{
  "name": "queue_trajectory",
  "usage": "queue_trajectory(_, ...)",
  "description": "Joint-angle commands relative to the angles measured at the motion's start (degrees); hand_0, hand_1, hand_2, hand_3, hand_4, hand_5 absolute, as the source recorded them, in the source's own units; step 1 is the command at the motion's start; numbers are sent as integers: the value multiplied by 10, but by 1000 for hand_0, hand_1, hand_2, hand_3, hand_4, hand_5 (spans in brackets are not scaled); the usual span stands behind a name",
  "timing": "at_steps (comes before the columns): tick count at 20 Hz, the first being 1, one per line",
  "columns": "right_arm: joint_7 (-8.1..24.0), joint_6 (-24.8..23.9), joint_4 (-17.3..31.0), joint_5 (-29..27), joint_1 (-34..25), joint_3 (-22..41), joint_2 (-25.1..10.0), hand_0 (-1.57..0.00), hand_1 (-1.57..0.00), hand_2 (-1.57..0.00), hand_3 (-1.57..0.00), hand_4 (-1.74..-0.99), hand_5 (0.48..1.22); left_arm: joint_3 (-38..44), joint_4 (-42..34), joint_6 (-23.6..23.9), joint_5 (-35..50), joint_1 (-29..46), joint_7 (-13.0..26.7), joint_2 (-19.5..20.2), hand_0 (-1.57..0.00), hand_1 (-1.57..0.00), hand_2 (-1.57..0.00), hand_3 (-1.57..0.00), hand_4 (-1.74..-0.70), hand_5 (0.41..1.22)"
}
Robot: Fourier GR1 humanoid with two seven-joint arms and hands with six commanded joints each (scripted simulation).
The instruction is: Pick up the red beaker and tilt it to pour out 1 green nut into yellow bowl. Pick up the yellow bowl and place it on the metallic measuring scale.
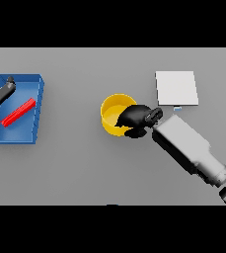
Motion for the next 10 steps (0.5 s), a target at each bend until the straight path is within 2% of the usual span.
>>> queue_trajectory(1, -3, -1, 3, 1, -2, 3, -2, -1334, -1330, -1205, -1120, -1647, 1157, 0, 2, 1, -1, -1, -1, 0, 1, 1, 1, 1, -750, 695)
queue_trajectory(2, -14, -3, 8, -1, -5, 3, -5, -1382, -1378, -1234, -1210, -1666, 1170, 1, -3, 0, -1, 0, 0, 4, 1, 1, 1, 1, -747, 692)
queue_trajectory(5, -1, -8, 0, -6, 0, 2, -5, -1474, -1472, -1281, -1365, -1702, 1195, -2, -14, -3, -1, 4, 7, 3, 1, 1, 1, 1, -735, 689)
queue_trajectory(7, 14, -15, -13, -9, 7, 2, -7, -1509, -1508, -1288, -1389, -1716, 1204, -1, 0, -3, -1, -3, 3, 2, 1, 1, 1, 1, -733, 686)
queue_trajectory(10, 6, -3, -34, -14, 1, -4, -19, -1539, -1539, -1330, -1376, -1728, 1212, -2, 3, 2, -3, -2, -3, 0, 1, 1, 1, 1, -730, 687)
